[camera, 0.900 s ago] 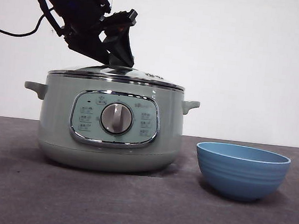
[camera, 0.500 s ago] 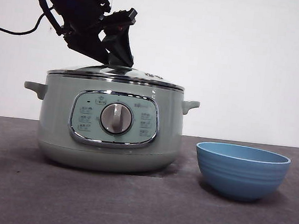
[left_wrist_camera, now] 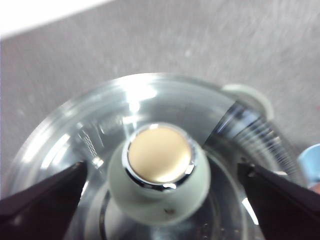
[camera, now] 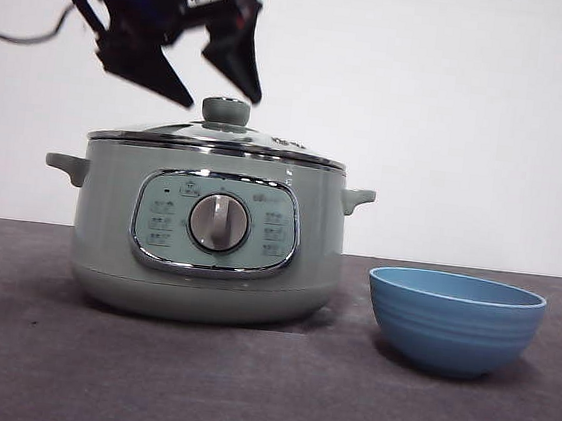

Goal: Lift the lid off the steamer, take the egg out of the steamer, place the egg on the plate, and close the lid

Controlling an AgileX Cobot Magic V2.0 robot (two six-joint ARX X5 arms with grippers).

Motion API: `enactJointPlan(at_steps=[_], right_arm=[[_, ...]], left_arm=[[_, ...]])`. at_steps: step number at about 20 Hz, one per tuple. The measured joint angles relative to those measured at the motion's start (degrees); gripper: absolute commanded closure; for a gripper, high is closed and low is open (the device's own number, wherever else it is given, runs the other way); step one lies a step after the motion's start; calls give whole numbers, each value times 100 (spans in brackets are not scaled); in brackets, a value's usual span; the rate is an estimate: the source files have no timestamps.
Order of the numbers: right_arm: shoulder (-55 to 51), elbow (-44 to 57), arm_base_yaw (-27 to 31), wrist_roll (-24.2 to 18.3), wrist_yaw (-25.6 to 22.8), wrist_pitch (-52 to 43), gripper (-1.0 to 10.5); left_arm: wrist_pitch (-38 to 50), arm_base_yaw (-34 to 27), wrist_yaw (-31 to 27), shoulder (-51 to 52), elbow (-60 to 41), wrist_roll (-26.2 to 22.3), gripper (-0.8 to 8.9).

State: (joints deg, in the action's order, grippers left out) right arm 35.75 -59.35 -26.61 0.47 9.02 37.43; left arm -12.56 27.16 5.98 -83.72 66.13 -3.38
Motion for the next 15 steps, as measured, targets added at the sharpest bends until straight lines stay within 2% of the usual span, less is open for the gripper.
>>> enactJointPlan(at_steps=[5,8,15], right_arm=[[0,0,0,0,0,369,564],[2,0,0,0,79,734,565],[74,0,0,4,903,1622,569]], left_arm=[[-584,2,70,861,0,0,307],[-1180,2,341,1440,0,7,312],[-2671,31,1338,2754,0,343,315]])
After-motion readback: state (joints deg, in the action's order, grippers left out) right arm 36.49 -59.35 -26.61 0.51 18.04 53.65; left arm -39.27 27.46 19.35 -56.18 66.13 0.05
